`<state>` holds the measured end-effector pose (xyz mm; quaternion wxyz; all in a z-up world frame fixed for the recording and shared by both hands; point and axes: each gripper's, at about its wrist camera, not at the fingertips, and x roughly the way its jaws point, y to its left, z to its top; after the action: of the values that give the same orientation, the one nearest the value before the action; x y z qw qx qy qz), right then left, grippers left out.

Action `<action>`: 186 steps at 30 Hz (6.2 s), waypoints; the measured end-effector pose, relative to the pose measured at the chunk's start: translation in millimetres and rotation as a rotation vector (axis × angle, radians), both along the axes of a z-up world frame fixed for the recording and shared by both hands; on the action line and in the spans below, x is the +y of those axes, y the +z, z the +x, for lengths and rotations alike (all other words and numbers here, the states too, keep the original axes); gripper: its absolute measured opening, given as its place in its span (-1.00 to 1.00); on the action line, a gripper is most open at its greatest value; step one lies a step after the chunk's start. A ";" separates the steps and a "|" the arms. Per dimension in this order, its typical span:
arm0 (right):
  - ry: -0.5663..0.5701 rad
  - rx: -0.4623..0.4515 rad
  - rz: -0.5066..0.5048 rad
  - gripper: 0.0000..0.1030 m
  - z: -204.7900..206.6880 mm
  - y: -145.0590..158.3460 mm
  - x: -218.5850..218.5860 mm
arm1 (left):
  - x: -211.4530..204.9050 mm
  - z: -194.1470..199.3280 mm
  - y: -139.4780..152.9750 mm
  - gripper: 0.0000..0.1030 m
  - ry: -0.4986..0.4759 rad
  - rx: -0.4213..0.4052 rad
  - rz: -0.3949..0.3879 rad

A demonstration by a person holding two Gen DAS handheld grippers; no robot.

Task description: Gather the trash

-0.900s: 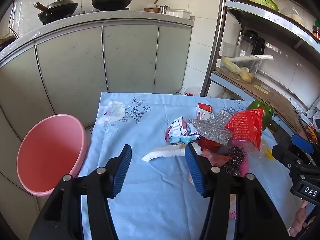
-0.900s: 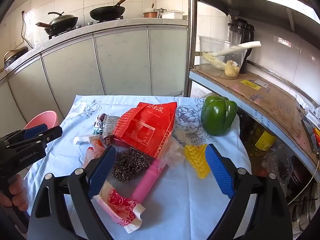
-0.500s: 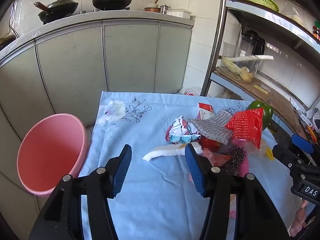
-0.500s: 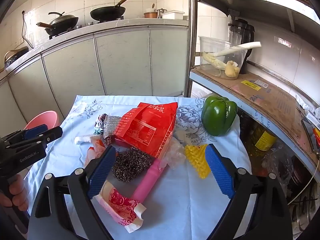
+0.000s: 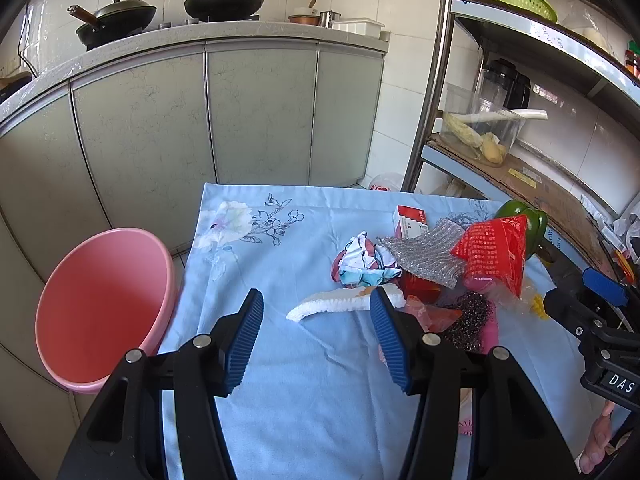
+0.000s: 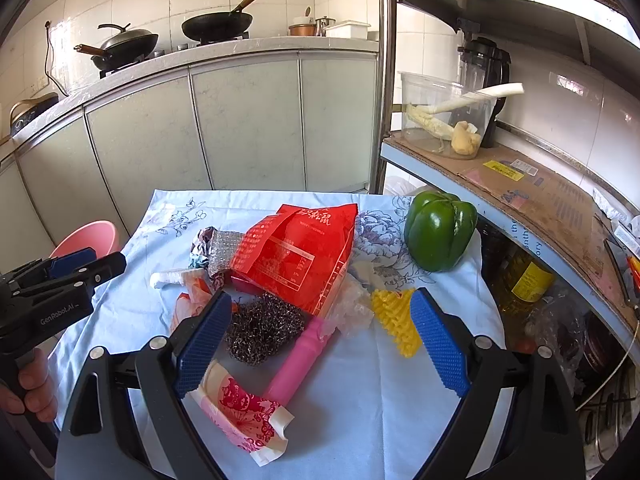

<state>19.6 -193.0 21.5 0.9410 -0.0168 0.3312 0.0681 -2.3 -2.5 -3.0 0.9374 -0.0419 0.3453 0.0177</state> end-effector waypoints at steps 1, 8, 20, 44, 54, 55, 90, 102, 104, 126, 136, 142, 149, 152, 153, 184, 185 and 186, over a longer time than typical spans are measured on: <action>0.000 0.001 0.000 0.77 0.2 -0.3 0.3 | -0.3 -0.4 -0.5 0.07 0.001 0.001 0.000; 0.000 0.002 0.002 0.77 0.3 -1.2 -0.1 | -3.6 -4.8 -3.7 0.07 0.001 0.003 0.001; 0.001 0.003 0.003 0.77 0.6 -2.2 -0.3 | 0.2 0.2 -5.3 0.07 0.004 0.011 -0.001; 0.000 0.004 0.005 0.77 1.0 -4.0 0.1 | 5.0 5.4 -8.0 0.07 0.006 0.028 -0.002; -0.001 0.006 0.006 0.77 1.6 -5.4 0.2 | 5.0 5.7 -9.1 0.07 0.009 0.030 -0.001; -0.001 0.006 0.006 0.77 1.3 -5.6 0.2 | 5.1 5.6 -9.7 0.07 0.009 0.031 -0.001; 0.246 0.084 0.086 0.77 -33.9 -14.1 -1.5 | 17.1 33.0 -42.9 0.09 -0.108 0.319 -0.457; 0.332 0.237 0.138 0.65 -33.6 -50.1 -1.5 | -28.4 56.9 -63.0 -0.04 -0.140 0.415 -0.390; 0.333 0.253 0.147 0.58 -30.0 -54.6 -0.4 | -30.2 56.8 -65.4 -0.20 -0.152 0.416 -0.387; 0.399 0.271 0.124 0.03 -38.3 -39.3 43.4 | 21.5 -10.5 -18.2 -0.47 -0.200 0.198 -0.322; 0.548 0.194 0.134 0.03 -9.0 -0.1 119.9 | 111.0 -36.2 17.7 -0.47 -0.012 0.052 -0.274; 0.645 0.169 0.131 0.03 19.2 13.6 187.1 | 170.0 -41.3 16.4 -0.47 0.162 0.036 -0.202; 0.727 0.187 0.118 0.03 45.5 10.6 259.1 | 220.4 -39.8 -16.2 -0.47 0.314 0.131 -0.132; 0.740 0.223 0.114 0.03 56.7 -0.3 290.4 | 232.8 -39.7 -29.4 -0.46 0.360 0.176 -0.085; 0.743 0.236 0.110 0.03 58.8 -5.0 298.0 | 236.6 -39.4 -32.4 -0.46 0.370 0.185 -0.080; 0.701 0.254 0.099 0.06 55.9 -22.7 291.1 | 214.8 -43.5 -16.9 -0.15 0.317 0.170 -0.127; 0.691 0.242 0.098 0.06 54.7 -19.7 284.5 | 210.5 -44.4 -12.9 -0.15 0.304 0.160 -0.138; 0.682 0.233 0.095 0.06 52.4 -16.1 278.0 | 205.7 -44.2 -9.3 -0.15 0.291 0.151 -0.149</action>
<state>72.1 85.0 5.4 0.8199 -0.0746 0.4078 0.3949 -46.5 203.2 -12.2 0.8907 -0.1592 0.4052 0.1308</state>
